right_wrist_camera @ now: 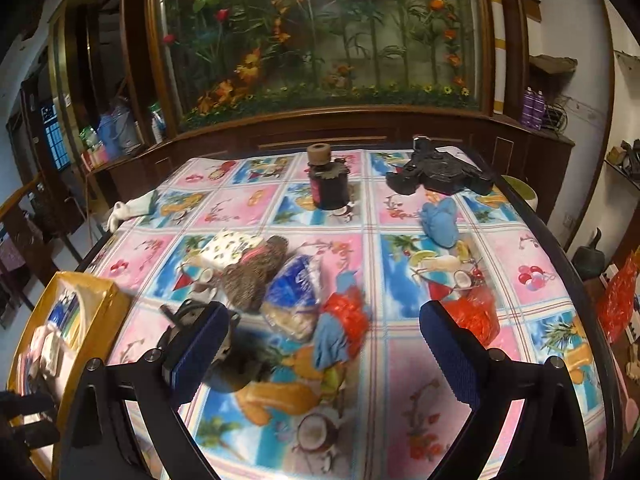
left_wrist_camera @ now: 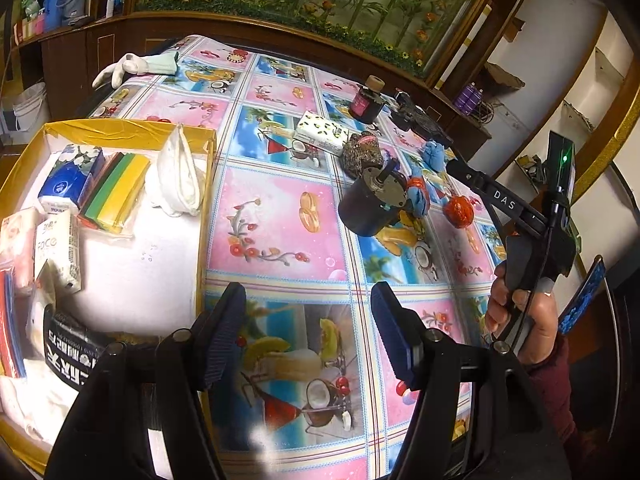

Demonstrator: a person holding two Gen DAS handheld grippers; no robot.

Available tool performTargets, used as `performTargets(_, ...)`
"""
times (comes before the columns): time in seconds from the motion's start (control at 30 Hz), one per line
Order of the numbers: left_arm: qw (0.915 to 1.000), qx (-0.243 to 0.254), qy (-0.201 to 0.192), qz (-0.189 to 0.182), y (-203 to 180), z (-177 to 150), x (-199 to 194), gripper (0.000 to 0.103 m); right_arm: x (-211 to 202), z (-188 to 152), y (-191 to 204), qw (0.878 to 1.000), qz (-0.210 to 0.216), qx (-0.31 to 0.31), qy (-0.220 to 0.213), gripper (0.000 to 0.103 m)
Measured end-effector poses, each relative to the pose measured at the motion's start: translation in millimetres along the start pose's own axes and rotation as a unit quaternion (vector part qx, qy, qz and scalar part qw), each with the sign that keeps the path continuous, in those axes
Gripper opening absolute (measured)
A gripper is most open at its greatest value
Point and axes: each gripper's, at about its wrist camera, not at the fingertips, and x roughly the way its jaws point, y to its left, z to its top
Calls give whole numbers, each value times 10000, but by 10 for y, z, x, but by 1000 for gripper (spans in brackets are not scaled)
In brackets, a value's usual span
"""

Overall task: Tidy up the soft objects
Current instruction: 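Move both grippers away from the tray toward the remaining table items, then grasp lemon-print tissue pack with left gripper while right grasps blue cloth with red bag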

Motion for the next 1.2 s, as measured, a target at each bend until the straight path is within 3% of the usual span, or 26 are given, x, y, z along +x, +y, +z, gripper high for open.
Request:
performTargets(0.23, 9997, -89, -219, 93, 52, 353, 4, 64, 254, -46, -411, 9981, 41, 605, 125, 98)
performTargets(0.43, 9983, -228, -454, 284, 81, 769, 107, 65, 230, -1, -674, 9941, 164, 1073, 54, 98)
performTargets(0.7, 9982, -582, 69, -146, -12, 1401, 954, 65, 236, -82, -939, 9863, 316, 1620, 82, 98)
performTargets(0.77, 9980, -589, 200, -89, -63, 1550, 1226, 65, 248, -103, -952, 9845, 349, 1710, 146, 98)
performTargets(1.03, 9970, 379, 284, 604, -490, 2031, 2022, 65, 334, -80, -909, 9854, 313, 1659, 230, 98)
performTargets(1.13, 9909, 878, 583, 839, -642, 2047, 2301, 65, 345, -62, -840, 9886, 188, 1482, 200, 98)
performTargets(1.2, 9823, 1274, 781, 1133, -721, 1996, 2440, 65, 362, -63, -793, 9900, 127, 1392, 200, 98)
